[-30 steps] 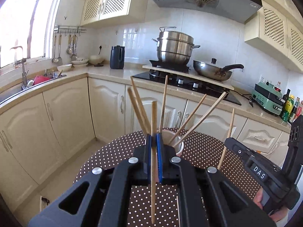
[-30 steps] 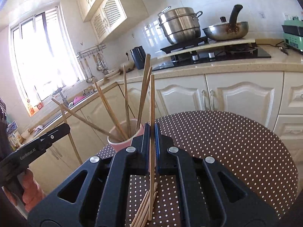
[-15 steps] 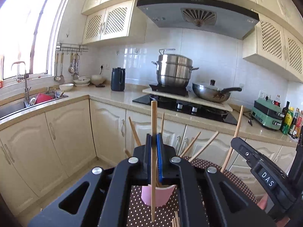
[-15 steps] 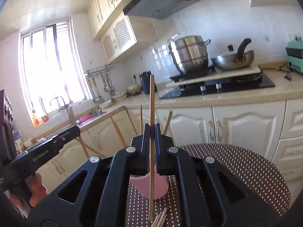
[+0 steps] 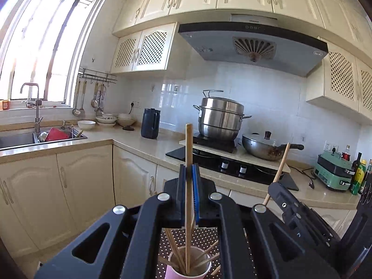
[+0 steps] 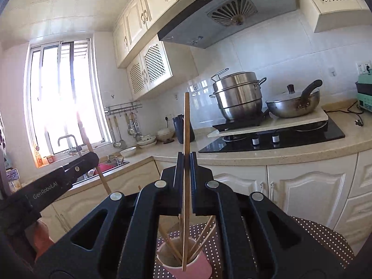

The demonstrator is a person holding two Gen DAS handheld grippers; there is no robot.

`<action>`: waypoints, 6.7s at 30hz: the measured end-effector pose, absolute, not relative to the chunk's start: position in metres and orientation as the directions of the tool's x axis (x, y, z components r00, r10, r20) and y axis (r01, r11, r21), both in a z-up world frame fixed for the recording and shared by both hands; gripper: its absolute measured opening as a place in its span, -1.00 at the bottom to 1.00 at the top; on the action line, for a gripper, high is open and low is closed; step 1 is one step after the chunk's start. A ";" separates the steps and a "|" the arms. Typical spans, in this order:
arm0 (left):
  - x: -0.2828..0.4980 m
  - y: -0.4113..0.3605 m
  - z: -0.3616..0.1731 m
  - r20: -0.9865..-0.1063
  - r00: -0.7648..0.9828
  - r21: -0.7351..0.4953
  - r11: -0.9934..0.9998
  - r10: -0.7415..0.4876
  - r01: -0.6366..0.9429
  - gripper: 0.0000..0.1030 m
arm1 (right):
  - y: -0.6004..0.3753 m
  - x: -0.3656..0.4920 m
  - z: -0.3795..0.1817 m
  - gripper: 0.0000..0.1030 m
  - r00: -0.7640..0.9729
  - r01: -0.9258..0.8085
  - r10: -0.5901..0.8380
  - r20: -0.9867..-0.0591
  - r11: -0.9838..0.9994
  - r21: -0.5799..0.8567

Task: Organize utensils
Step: 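Lower the left gripper's chopstick into the pink cup and open it, then move both open grippers back down over the chopstick row, then close the right gripper on one wooden chopstick, then close the left gripper on a chopstick while the right gripper holds its own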

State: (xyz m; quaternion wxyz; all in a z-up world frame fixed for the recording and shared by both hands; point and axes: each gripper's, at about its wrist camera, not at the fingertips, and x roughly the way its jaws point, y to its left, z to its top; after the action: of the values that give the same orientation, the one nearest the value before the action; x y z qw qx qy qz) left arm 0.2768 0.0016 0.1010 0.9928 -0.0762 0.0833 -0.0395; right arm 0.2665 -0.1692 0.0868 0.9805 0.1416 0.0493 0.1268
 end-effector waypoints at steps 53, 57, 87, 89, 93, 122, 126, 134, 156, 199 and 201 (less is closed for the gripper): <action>0.246 0.010 0.017 -0.246 0.964 -0.020 0.994 -0.106 0.104 -0.27 | -0.187 0.221 0.011 0.47 0.904 -0.192 0.288 -0.317 0.934 0.300; 0.237 0.013 0.020 -0.240 0.963 -0.032 0.993 -0.119 0.115 -0.27 | -0.188 0.216 0.010 0.47 0.905 -0.184 0.282 -0.320 0.935 0.303; 0.187 0.024 -0.087 -0.550 0.823 -0.064 0.990 -0.143 0.129 -0.03 | -0.183 0.183 -0.091 0.78 0.706 -0.002 0.203 -0.679 0.959 0.284; 0.189 0.026 -0.096 -0.580 0.800 -0.074 0.988 -0.156 0.139 -0.03 | -0.179 0.184 -0.101 0.78 0.678 0.000 0.193 -0.710 0.965 0.262; 0.189 0.028 -0.110 -0.616 0.770 -0.085 0.985 -0.168 0.147 -0.03 | -0.169 0.188 -0.115 0.78 0.628 -0.001 0.179 -0.757 0.973 0.230; 0.205 0.039 -0.102 -0.731 0.643 -0.096 0.967 -0.229 0.236 -0.03 | -0.111 0.257 -0.118 -0.87 0.333 -0.279 0.251 -0.909 0.947 0.159; 0.201 0.024 -0.108 -0.769 0.589 -0.090 0.955 -0.247 0.284 -0.03 | -0.138 0.247 -0.123 -0.88 0.355 -0.229 0.361 -0.862 0.928 0.294; 0.205 -0.006 -0.118 -0.848 0.476 -0.083 0.944 -0.235 0.319 -0.03 | -0.175 0.229 -0.127 -0.88 0.429 -0.171 0.384 -0.818 0.923 0.344; 0.235 -0.055 -0.129 -0.918 0.394 0.052 0.973 -0.041 0.223 -0.02 | -0.209 0.225 -0.127 -0.87 0.454 -0.150 0.371 -0.810 0.928 0.341; 0.237 -0.016 -0.159 -0.885 0.464 0.018 0.993 -0.039 0.119 -0.41 | -0.194 0.189 -0.113 0.03 0.489 -0.101 0.194 -0.850 0.981 0.166; 0.242 -0.010 -0.159 -0.878 0.478 0.023 0.994 -0.030 0.106 -0.41 | -0.187 0.192 -0.115 -0.08 0.482 -0.111 0.164 -0.861 0.986 0.125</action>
State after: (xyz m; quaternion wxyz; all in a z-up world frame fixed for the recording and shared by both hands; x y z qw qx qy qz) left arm 0.2423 -0.0105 -0.1593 0.8587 0.0371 0.5096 -0.0398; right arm 0.1918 -0.1872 -0.1153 0.8604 0.0259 0.5026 0.0799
